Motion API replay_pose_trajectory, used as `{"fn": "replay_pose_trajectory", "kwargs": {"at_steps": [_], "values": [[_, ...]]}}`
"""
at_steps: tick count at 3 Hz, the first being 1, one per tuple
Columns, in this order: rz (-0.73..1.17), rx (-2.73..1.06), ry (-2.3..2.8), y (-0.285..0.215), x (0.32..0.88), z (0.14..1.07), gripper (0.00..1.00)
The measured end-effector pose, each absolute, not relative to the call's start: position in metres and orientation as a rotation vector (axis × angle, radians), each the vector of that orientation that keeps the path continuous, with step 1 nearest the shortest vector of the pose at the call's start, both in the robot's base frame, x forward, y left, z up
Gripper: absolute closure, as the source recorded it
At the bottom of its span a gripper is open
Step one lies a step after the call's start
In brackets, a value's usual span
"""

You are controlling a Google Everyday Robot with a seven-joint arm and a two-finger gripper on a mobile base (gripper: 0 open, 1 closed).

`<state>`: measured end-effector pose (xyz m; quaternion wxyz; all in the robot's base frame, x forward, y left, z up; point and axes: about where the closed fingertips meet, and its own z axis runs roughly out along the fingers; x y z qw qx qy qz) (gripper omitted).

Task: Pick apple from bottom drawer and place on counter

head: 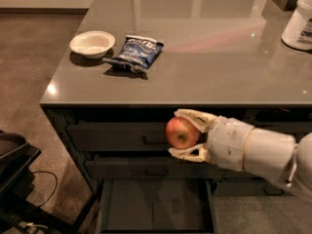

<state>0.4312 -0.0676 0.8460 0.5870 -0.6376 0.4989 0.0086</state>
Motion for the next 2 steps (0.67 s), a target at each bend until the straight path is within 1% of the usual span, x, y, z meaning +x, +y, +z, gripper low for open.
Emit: {"fn": "replay_pose_trajectory", "kwargs": {"at_steps": [1,2], "values": [[-0.079,-1.527,1.044,-0.0623,0.4443,0.9251,1.0],[-0.076,-1.524,1.045,-0.0611,0.4441,0.9242,1.0]]}}
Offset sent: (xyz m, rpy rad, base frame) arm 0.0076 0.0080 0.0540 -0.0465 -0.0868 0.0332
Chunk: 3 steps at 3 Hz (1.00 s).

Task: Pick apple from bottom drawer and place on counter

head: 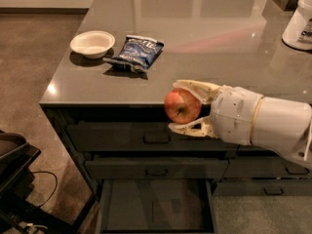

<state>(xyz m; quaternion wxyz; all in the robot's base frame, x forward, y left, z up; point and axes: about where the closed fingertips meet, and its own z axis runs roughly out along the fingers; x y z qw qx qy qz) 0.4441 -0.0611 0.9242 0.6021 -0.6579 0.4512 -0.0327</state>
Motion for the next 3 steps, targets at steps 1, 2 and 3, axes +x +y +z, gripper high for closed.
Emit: {"fn": "replay_pose_trajectory", "kwargs": {"at_steps": [1,2,3], "values": [[-0.039,-1.52,1.042,-0.061,0.465,0.917,1.0],[0.008,-1.518,1.058,-0.078,0.516,0.908,1.0],[0.042,-1.539,1.051,-0.08,0.569,0.906,1.0]]}}
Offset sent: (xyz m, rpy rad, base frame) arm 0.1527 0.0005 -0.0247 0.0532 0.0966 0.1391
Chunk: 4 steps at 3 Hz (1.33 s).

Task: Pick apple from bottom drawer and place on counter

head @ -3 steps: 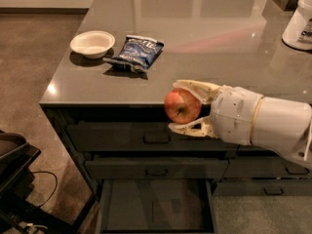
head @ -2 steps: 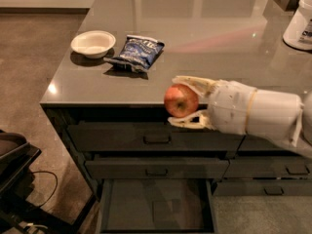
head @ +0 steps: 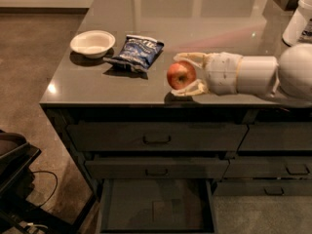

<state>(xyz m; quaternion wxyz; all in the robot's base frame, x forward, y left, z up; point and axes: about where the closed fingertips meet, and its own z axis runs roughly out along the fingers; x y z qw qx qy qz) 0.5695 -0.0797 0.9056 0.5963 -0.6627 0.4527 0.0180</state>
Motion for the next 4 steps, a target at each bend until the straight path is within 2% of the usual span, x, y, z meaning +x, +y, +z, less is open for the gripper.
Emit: {"fn": "replay_pose_trajectory", "kwargs": {"at_steps": [2,3,4], "values": [[0.032,-1.629,1.043,-0.064,0.648,0.919,1.0],[0.033,-1.631,1.033,-0.059,0.65,0.922,0.81],[0.033,-1.631,1.033,-0.059,0.65,0.922,0.58]]}}
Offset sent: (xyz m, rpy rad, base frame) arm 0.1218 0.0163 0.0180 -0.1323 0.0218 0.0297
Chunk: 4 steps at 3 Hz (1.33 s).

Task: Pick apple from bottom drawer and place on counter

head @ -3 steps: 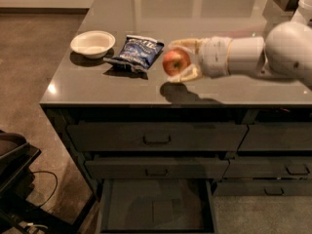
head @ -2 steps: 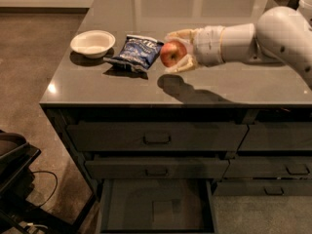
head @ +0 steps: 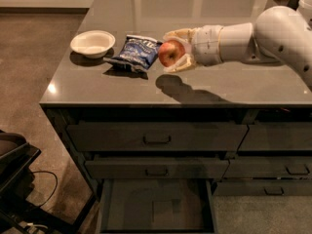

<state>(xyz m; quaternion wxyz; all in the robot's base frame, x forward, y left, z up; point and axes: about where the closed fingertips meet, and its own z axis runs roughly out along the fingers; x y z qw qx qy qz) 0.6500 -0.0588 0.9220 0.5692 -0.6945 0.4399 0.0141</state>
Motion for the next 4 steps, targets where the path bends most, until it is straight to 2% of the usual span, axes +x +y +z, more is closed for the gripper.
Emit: {"fn": "replay_pose_trajectory", "kwargs": {"at_steps": [2,3,4], "values": [[0.077,-1.643,1.052,-0.0548,0.6451,0.9065,0.12],[0.077,-1.643,1.052,-0.0547,0.6451,0.9065,0.0],[0.077,-1.643,1.052,-0.0547,0.6451,0.9065,0.0]]}}
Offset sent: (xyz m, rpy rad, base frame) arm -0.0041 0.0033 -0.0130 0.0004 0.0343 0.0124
